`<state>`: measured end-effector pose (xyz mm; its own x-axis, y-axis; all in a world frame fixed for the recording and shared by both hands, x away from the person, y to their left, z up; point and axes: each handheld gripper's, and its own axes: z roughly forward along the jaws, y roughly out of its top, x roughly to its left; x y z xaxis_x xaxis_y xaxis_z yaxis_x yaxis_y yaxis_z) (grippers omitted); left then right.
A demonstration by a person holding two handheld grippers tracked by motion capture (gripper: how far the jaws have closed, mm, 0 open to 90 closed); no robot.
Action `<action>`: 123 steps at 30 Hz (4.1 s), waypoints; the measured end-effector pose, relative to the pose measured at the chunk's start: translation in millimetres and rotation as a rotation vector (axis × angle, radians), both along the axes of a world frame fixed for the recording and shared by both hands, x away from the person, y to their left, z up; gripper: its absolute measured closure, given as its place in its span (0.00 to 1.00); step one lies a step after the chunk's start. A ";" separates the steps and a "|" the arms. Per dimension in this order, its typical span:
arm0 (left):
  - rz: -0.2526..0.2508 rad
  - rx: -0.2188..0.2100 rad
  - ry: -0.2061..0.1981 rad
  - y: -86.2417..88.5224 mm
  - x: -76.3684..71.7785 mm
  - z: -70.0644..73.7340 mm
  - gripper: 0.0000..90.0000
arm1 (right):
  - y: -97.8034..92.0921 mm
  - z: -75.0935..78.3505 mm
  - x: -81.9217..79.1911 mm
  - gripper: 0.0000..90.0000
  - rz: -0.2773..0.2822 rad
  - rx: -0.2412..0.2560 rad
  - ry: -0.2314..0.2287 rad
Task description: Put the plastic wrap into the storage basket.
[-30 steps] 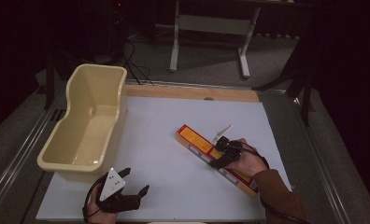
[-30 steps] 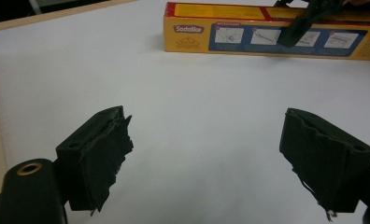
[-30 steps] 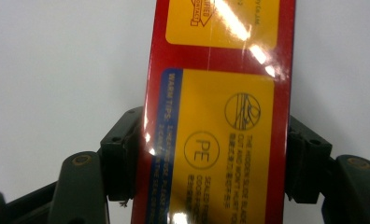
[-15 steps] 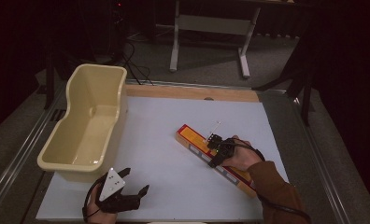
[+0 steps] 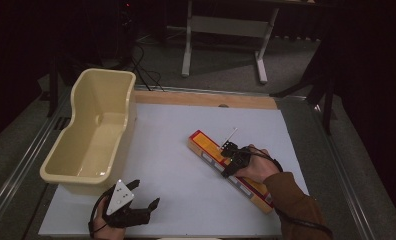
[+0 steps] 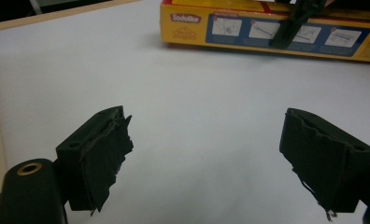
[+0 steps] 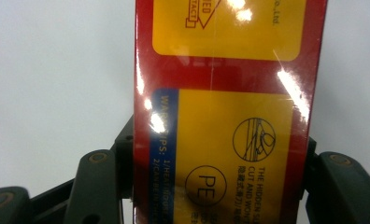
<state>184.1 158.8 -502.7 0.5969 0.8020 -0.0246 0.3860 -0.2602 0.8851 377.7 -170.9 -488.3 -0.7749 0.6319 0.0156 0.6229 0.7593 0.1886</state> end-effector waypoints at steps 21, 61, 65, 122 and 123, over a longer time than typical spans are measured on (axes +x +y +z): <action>-0.001 -0.005 -0.006 1.4 -0.5 1.3 0.17 | 45.2 42.5 16.3 0.46 -0.067 0.077 -0.078; -0.018 -0.017 -0.025 -0.1 -4.1 2.4 0.17 | 109.2 107.4 18.0 0.47 -0.136 0.541 -0.321; -0.018 -0.018 -0.026 0.0 -4.4 2.6 0.17 | 112.9 112.4 19.7 0.47 -0.142 0.595 -0.313; -0.026 -0.039 -0.051 -4.2 -16.2 3.9 0.17 | 150.6 126.9 44.8 0.47 -0.360 1.118 -0.016; -0.026 -0.039 -0.052 -4.2 -16.4 4.0 0.17 | 154.9 127.3 44.3 0.47 -0.367 1.118 -0.015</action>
